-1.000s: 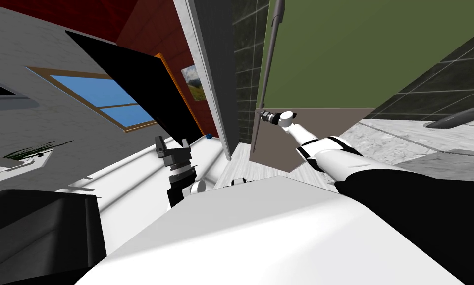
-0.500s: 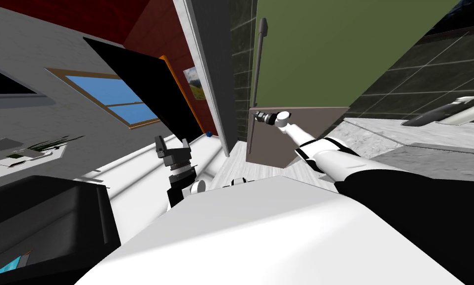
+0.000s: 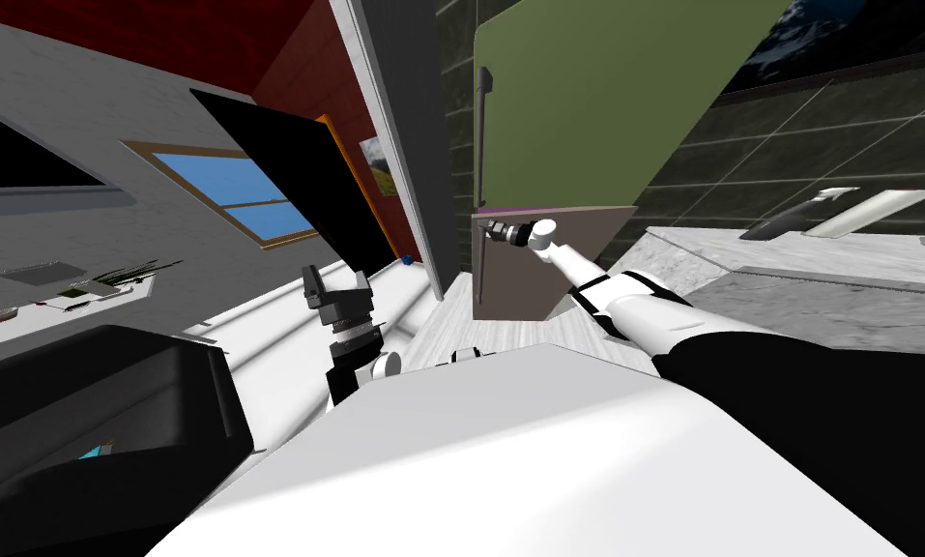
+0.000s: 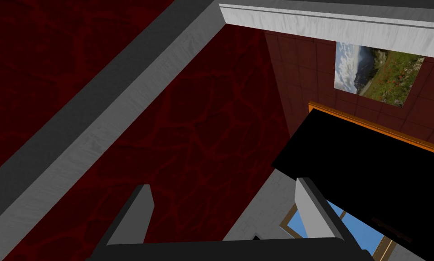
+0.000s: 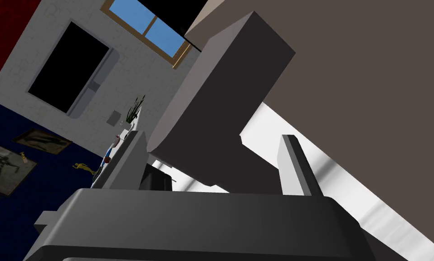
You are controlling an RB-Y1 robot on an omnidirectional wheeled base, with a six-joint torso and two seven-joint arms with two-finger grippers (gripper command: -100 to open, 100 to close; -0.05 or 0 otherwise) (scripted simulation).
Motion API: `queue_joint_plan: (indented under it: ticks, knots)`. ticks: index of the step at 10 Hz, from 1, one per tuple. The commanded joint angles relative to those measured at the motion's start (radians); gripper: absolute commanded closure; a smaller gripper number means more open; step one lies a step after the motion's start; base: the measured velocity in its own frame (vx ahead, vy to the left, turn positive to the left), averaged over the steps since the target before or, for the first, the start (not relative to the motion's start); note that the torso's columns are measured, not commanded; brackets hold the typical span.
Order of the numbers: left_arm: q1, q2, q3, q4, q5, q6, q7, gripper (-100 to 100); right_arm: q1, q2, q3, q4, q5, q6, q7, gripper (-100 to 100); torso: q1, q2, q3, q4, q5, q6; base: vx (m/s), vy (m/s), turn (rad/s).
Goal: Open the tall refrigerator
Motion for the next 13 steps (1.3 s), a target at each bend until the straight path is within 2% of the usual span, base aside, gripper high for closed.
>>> queue_joint_plan:
  ticks: [1, 4, 5, 11, 12, 13]
  knots:
    - [0.0, 0.0, 0.0, 0.0, 0.0, 0.0, 0.0, 0, 0.004, 0.006, 0.014, -0.025, -0.013, 0.019, 0.003, 100, 0.003, -0.008, -0.005, -0.001, 0.002, 0.0, -0.116, -0.086, -0.003]
    - [0.0, 0.0, 0.0, 0.0, 0.0, 0.0, 0.0, 0, 0.008, 0.019, 0.042, -0.088, -0.051, 0.061, 0.01, 100, -0.005, -0.001, 0.0, -0.002, -0.002, -0.002, -0.186, -0.198, 0.032]
    - [0.0, 0.0, 0.0, 0.0, 0.0, 0.0, 0.0, 0, 0.008, 0.019, 0.042, -0.088, -0.051, 0.061, 0.01, 100, -0.004, -0.001, 0.0, -0.003, -0.002, -0.001, -0.139, -0.126, 0.037]
    - [0.0, 0.0, 0.0, 0.0, 0.0, 0.0, 0.0, 0, 0.016, 0.045, 0.099, -0.213, -0.128, 0.146, 0.024, 100, -0.004, -0.003, -0.002, -0.003, -0.001, 0.0, -0.172, -0.19, 0.014]
    - [0.0, 0.0, 0.0, 0.0, 0.0, 0.0, 0.0, 0, 0.015, 0.034, 0.092, -0.214, -0.117, 0.132, 0.015, 100, -0.002, -0.002, -0.002, -0.002, -0.001, -0.001, -0.106, -0.104, 0.03]
    - [0.0, 0.0, 0.0, 0.0, 0.0, 0.0, 0.0, 0, 0.065, 0.069, 0.052, -0.269, -0.068, 0.087, 0.064, 100, 0.004, -0.009, -0.006, -0.002, 0.001, 0.001, -0.062, -0.181, 0.33]
